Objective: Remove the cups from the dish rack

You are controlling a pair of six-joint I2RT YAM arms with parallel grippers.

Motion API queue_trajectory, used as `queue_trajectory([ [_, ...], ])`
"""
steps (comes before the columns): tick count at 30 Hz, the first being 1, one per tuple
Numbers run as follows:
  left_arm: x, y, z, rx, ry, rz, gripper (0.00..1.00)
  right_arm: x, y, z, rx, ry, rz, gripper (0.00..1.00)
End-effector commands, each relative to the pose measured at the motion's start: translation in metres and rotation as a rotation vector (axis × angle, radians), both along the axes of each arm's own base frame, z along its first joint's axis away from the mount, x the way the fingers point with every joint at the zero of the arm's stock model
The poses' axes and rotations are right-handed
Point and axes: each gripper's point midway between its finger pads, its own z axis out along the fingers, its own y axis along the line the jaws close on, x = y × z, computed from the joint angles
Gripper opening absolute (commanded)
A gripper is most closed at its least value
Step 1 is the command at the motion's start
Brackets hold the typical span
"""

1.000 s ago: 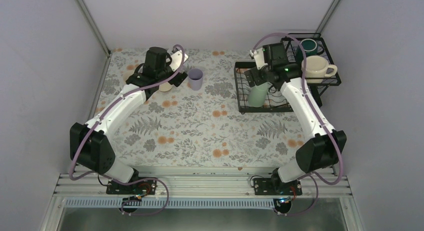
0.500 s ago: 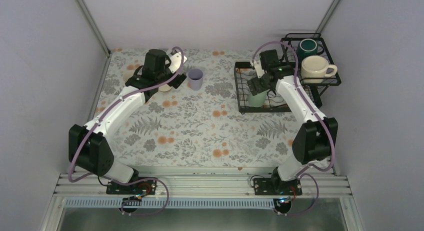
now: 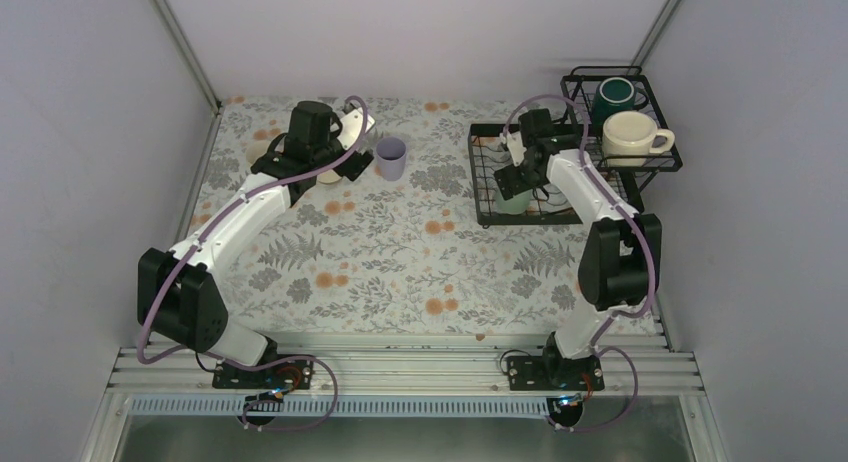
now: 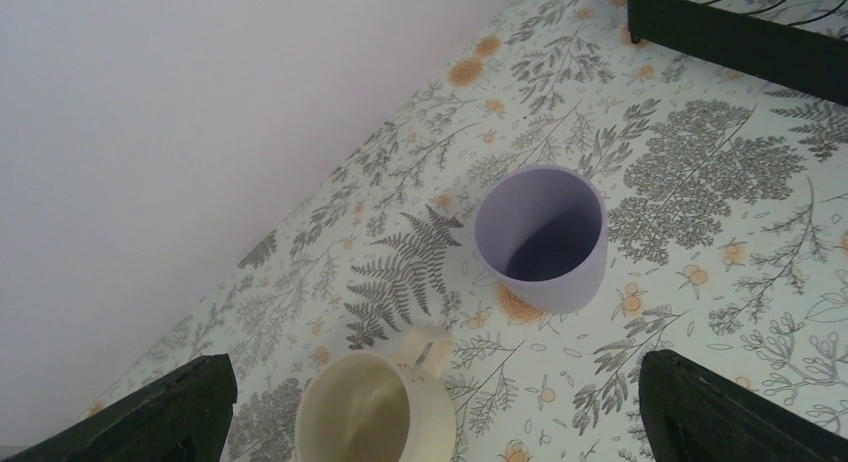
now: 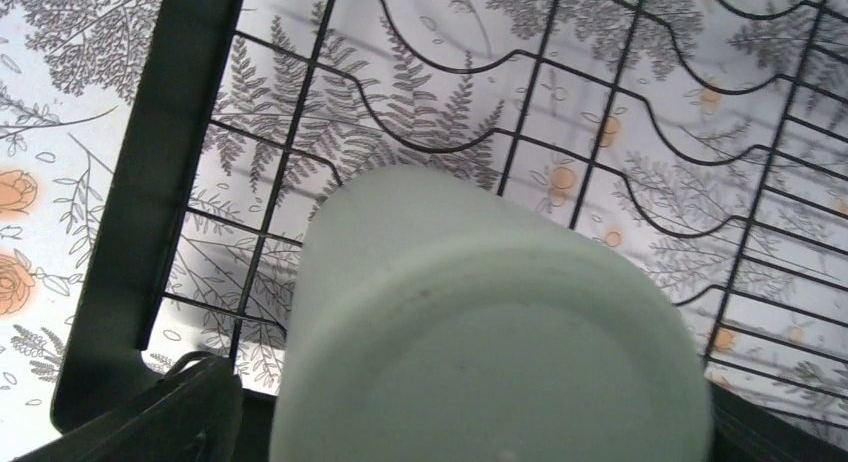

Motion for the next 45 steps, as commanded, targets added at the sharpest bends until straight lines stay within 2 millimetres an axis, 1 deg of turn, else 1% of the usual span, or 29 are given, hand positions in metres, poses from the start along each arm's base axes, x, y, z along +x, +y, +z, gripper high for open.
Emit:
queue_trajectory([
  [1, -0.004, -0.007, 0.001, -0.047, 0.012, -0.037, 1.0, 0.003, 0.009, -0.01, 0.064, 0.013, -0.001, 0.92],
  [2, -0.005, -0.009, 0.001, -0.051, 0.017, -0.048, 1.0, 0.004, 0.009, -0.01, 0.068, 0.009, -0.001, 0.86],
  [8, -0.012, -0.019, -0.003, -0.082, 0.038, -0.109, 1.0, 0.011, 0.015, 0.0, 0.102, -0.028, 0.019, 0.63],
  [10, -0.014, -0.022, -0.006, -0.094, 0.049, -0.123, 1.0, 0.012, 0.018, 0.002, 0.115, -0.034, 0.026, 0.53],
  [13, -0.016, -0.027, -0.01, -0.112, 0.065, -0.149, 1.0, 0.013, 0.02, 0.01, 0.128, -0.041, 0.028, 0.48],
  [15, -0.019, -0.034, -0.01, -0.135, 0.083, -0.184, 1.0, 0.015, 0.022, 0.027, 0.142, -0.065, 0.032, 0.47],
  [16, -0.021, -0.038, -0.009, -0.148, 0.093, -0.202, 1.0, 0.018, 0.023, 0.042, 0.151, -0.098, 0.035, 0.46],
  [18, -0.025, -0.048, -0.005, -0.188, 0.113, -0.251, 1.0, 0.018, 0.029, 0.071, 0.184, -0.144, 0.057, 0.43],
  [20, -0.028, -0.057, 0.003, -0.228, 0.122, -0.299, 1.0, 0.017, 0.032, 0.093, 0.205, -0.164, 0.073, 0.44],
  [21, -0.029, -0.062, 0.004, -0.241, 0.13, -0.321, 1.0, 0.016, 0.034, 0.1, 0.213, -0.167, 0.079, 0.44],
  [23, -0.028, -0.069, 0.011, -0.258, 0.135, -0.349, 1.0, 0.014, 0.034, 0.108, 0.214, -0.167, 0.085, 0.45],
  [24, -0.027, -0.07, 0.012, -0.265, 0.138, -0.352, 1.0, 0.01, 0.033, 0.121, 0.21, -0.196, 0.09, 0.46],
  [28, -0.029, -0.078, 0.012, -0.296, 0.161, -0.395, 1.0, 0.007, 0.031, 0.138, 0.202, -0.231, 0.099, 0.47],
  [30, -0.03, -0.084, 0.011, -0.333, 0.186, -0.431, 1.0, 0.006, 0.037, 0.151, 0.23, -0.239, 0.122, 0.47],
  [33, -0.03, -0.097, 0.013, -0.393, 0.209, -0.496, 1.0, 0.005, 0.048, 0.182, 0.291, -0.276, 0.162, 0.48],
  [35, -0.03, -0.108, 0.018, -0.453, 0.242, -0.55, 1.0, 0.001, 0.058, 0.201, 0.344, -0.309, 0.205, 0.48],
  [37, -0.027, -0.118, 0.025, -0.509, 0.271, -0.59, 1.0, -0.002, 0.067, 0.217, 0.391, -0.329, 0.243, 0.49],
  [39, -0.024, -0.128, 0.035, -0.56, 0.292, -0.636, 1.0, -0.007, 0.076, 0.226, 0.445, -0.331, 0.28, 0.51],
  [43, -0.017, -0.143, 0.063, -0.644, 0.292, -0.714, 1.0, -0.013, 0.093, 0.242, 0.538, -0.339, 0.347, 0.52],
  [45, -0.017, -0.148, 0.072, -0.678, 0.298, -0.749, 1.0, -0.016, 0.099, 0.248, 0.568, -0.346, 0.379, 0.52],
])
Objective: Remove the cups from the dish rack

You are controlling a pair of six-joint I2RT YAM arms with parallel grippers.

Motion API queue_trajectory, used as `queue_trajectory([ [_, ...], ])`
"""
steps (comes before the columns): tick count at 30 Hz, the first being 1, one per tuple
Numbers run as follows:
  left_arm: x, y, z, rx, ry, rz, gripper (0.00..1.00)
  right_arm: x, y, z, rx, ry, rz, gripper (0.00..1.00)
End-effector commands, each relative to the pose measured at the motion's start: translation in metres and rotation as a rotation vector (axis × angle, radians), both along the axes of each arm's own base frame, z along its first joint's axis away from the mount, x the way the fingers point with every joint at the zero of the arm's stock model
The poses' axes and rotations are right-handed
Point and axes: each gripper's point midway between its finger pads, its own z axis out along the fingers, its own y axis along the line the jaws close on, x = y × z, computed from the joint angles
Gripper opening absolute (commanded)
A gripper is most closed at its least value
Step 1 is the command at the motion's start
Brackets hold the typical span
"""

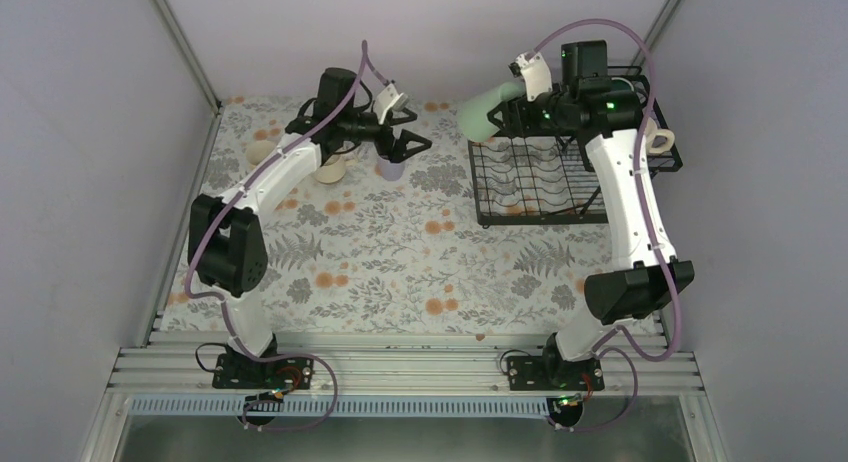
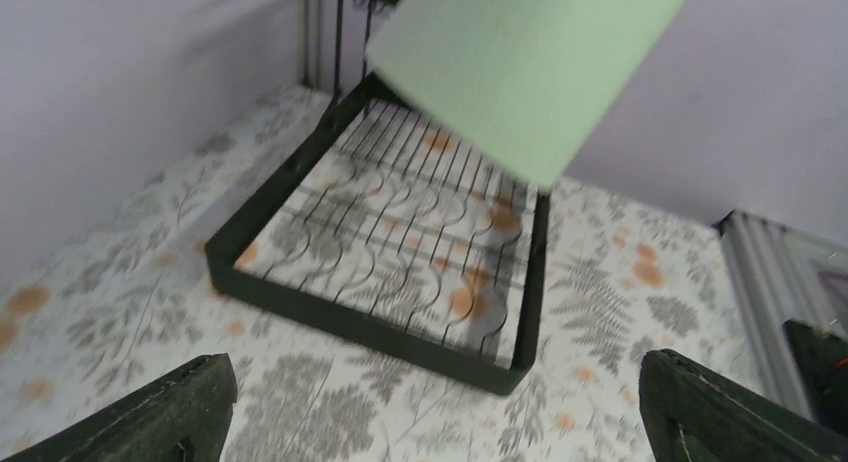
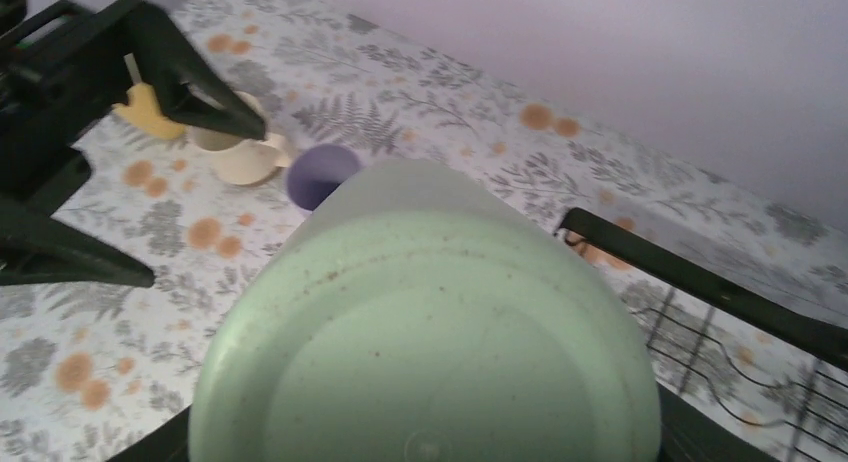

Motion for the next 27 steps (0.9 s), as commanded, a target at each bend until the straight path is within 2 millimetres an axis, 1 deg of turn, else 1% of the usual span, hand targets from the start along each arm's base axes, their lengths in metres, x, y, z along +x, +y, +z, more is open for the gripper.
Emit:
queue_trajectory([
  [1, -0.009, -0.016, 0.054, -0.167, -0.011, -0.133, 1.0, -0.013, 0.022, 0.024, 0.115, -0.028, 0.124, 0.52],
  [5, -0.01, -0.026, 0.058, -0.204, 0.027, -0.187, 1.0, -0.013, 0.028, 0.033, 0.149, -0.046, 0.161, 0.52],
  [7, -0.009, -0.029, 0.056, -0.209, 0.044, -0.204, 1.0, -0.015, 0.032, 0.042, 0.168, -0.061, 0.179, 0.52],
  [9, -0.008, -0.033, 0.054, -0.216, 0.064, -0.224, 1.0, -0.007, 0.036, 0.034, 0.184, -0.035, 0.194, 0.52],
  [14, -0.003, -0.039, 0.053, -0.236, 0.112, -0.262, 1.0, -0.004, 0.042, 0.036, 0.213, -0.032, 0.217, 0.52],
  [18, -0.002, -0.043, 0.068, -0.26, 0.118, -0.291, 0.98, -0.003, 0.047, 0.035, 0.234, -0.02, 0.241, 0.52],
  [21, -0.006, -0.044, 0.081, -0.286, 0.123, -0.316, 0.93, 0.0, 0.048, 0.034, 0.237, -0.025, 0.245, 0.51],
  [24, -0.016, -0.044, 0.092, -0.316, 0.161, -0.351, 0.88, 0.002, 0.049, 0.034, 0.244, -0.029, 0.246, 0.52],
  [27, -0.028, -0.046, 0.104, -0.336, 0.146, -0.376, 0.76, 0.007, 0.05, 0.036, 0.255, -0.037, 0.24, 0.52],
])
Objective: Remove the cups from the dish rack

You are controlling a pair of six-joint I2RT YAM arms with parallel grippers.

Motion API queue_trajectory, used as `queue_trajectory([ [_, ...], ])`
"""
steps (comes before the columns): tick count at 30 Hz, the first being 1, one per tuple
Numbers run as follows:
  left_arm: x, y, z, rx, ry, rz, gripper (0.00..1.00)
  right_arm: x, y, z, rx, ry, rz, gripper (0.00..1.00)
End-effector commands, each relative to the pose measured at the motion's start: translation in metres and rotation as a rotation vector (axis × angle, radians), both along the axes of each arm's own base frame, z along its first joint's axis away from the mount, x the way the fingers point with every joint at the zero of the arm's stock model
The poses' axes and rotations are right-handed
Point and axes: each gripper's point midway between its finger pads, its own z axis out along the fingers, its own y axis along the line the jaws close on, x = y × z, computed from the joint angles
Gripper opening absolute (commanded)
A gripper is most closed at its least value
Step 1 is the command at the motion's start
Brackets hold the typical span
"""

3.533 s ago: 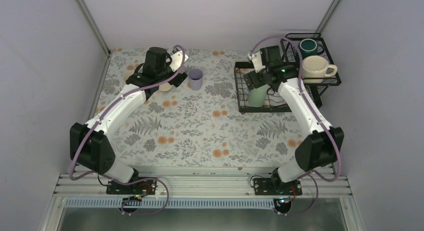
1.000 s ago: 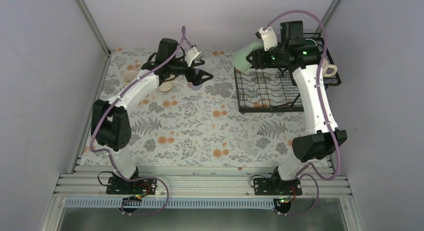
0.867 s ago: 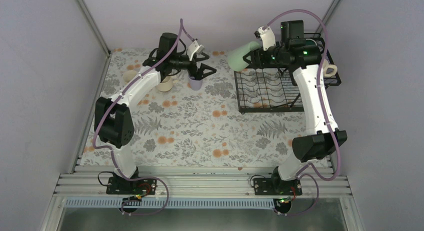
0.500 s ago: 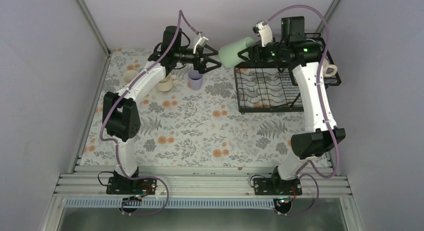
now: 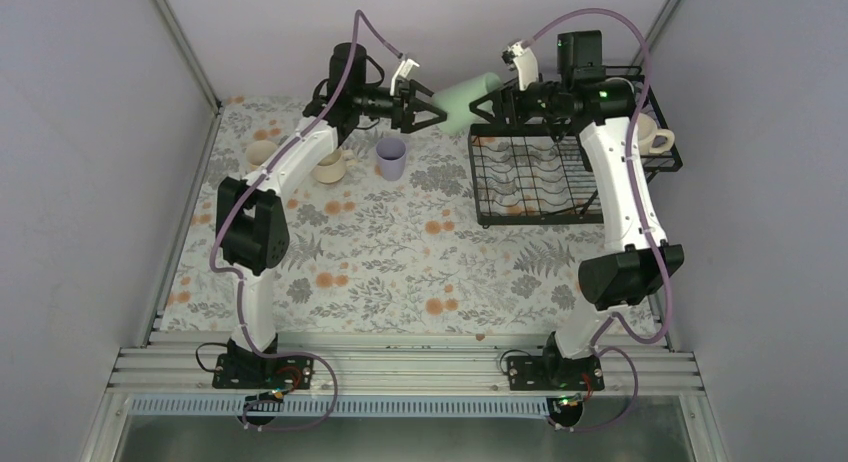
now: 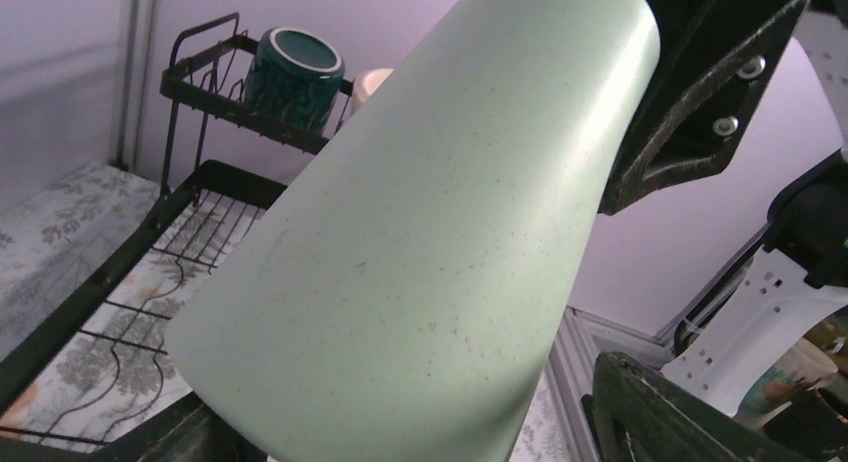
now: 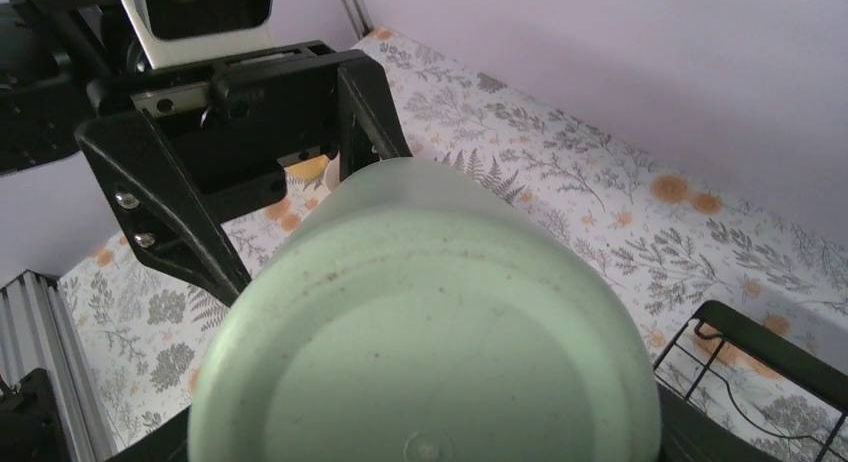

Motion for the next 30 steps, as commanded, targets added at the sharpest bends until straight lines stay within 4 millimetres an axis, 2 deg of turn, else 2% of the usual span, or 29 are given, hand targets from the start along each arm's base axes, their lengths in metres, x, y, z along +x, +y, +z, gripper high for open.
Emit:
queue_trajectory([
  [1, -0.033, -0.004, 0.044, -0.073, -0.053, -0.098, 0.74, 0.007, 0.005, 0.021, 0.062, -0.05, 0.009, 0.52],
  [4, -0.039, -0.007, 0.048, -0.076, -0.043, -0.127, 0.66, 0.011, 0.007, 0.023, 0.081, -0.049, 0.009, 0.53],
  [6, -0.041, -0.007, 0.051, -0.079, -0.04, -0.137, 0.59, 0.013, 0.008, 0.023, 0.089, -0.048, 0.01, 0.6],
  [11, -0.044, -0.006, 0.058, -0.086, -0.046, -0.139, 0.29, 0.015, 0.011, 0.017, 0.102, -0.02, 0.027, 0.65],
  [15, -0.044, -0.006, 0.06, -0.088, -0.031, -0.133, 0.14, 0.017, 0.012, 0.01, 0.098, -0.003, 0.025, 0.76],
  [20, -0.045, -0.004, 0.066, -0.089, -0.042, -0.12, 0.03, 0.015, 0.01, 0.009, 0.09, -0.003, 0.021, 0.89],
  [24, -0.043, -0.004, 0.064, -0.075, -0.045, -0.105, 0.02, 0.017, 0.0, 0.01, 0.042, -0.028, -0.037, 0.99],
  [27, -0.034, -0.004, 0.056, -0.029, -0.076, -0.048, 0.02, 0.017, -0.018, 0.02, -0.01, -0.082, -0.121, 1.0],
  [30, -0.02, -0.002, 0.045, 0.056, -0.134, 0.04, 0.02, 0.024, -0.051, 0.028, -0.076, -0.139, -0.259, 1.0],
])
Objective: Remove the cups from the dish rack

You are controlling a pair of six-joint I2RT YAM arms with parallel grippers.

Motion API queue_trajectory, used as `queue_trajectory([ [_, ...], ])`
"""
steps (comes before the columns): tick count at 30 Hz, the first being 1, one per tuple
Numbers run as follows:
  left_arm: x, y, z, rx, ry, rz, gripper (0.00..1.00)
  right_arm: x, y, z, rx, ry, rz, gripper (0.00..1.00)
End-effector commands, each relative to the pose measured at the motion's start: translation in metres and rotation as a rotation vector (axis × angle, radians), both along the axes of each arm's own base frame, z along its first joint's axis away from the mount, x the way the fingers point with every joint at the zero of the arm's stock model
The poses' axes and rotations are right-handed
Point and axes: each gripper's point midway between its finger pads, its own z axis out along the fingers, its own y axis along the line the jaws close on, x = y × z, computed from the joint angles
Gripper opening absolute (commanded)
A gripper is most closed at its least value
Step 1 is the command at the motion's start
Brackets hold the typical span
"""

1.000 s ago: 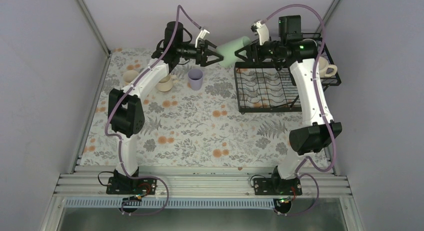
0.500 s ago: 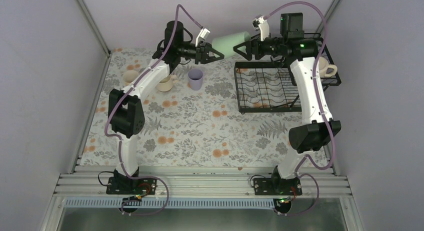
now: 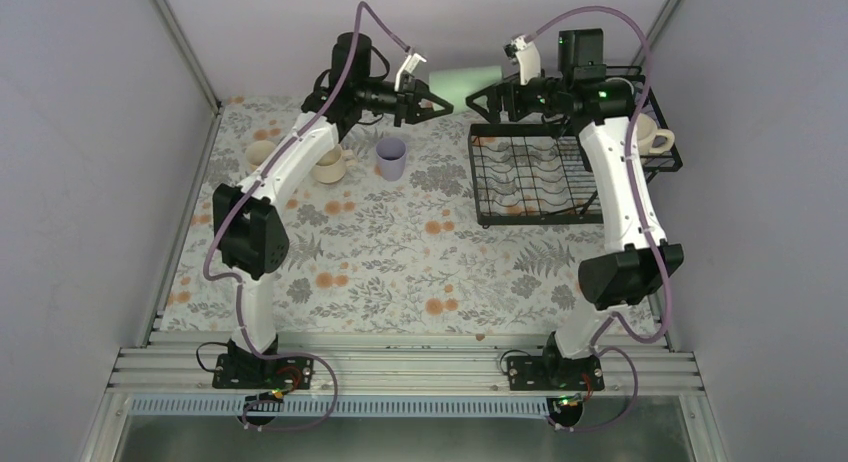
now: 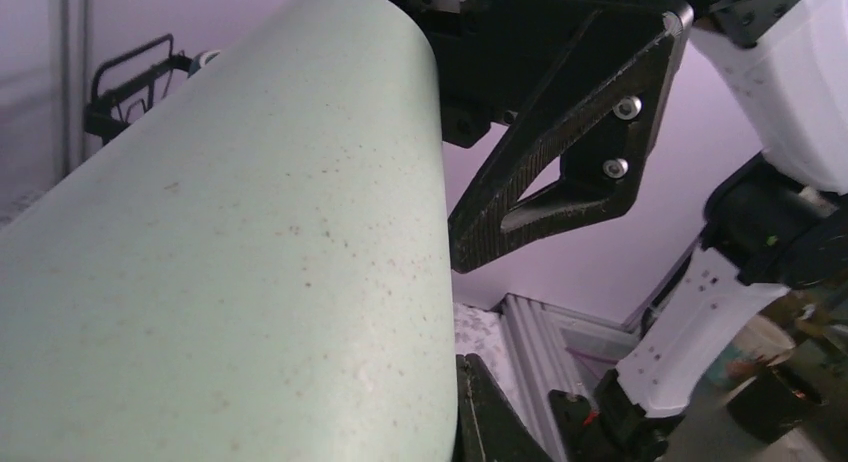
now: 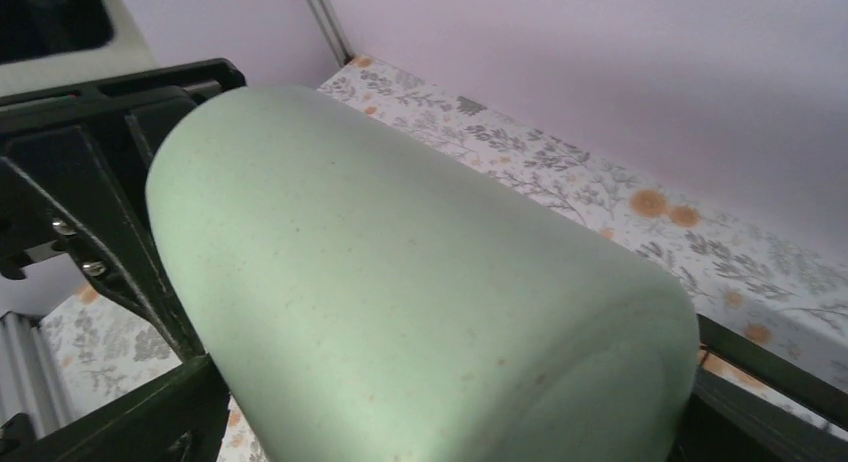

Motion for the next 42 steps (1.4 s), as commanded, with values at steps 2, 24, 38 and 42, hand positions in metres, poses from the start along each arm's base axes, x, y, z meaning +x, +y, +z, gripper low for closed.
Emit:
queue_trajectory([
  [2, 0.014, 0.009, 0.009, 0.128, -0.181, 0.165, 0.02, 0.001, -0.068, 0.034, -0.153, -0.16, -0.281, 1.0],
  [24, 0.08, 0.032, -0.077, 0.838, -0.63, 0.466, 0.02, -0.042, -0.128, -0.041, -0.386, -0.13, -0.459, 1.0],
  [38, 0.075, 0.046, -0.162, 1.446, -0.956, 0.263, 0.02, -0.055, -0.125, -0.06, -0.356, -0.14, -0.452, 1.0],
  [42, 0.061, 0.044, -0.179, 1.519, -0.993, 0.131, 0.02, -0.059, -0.121, -0.067, -0.338, -0.14, -0.433, 1.0],
])
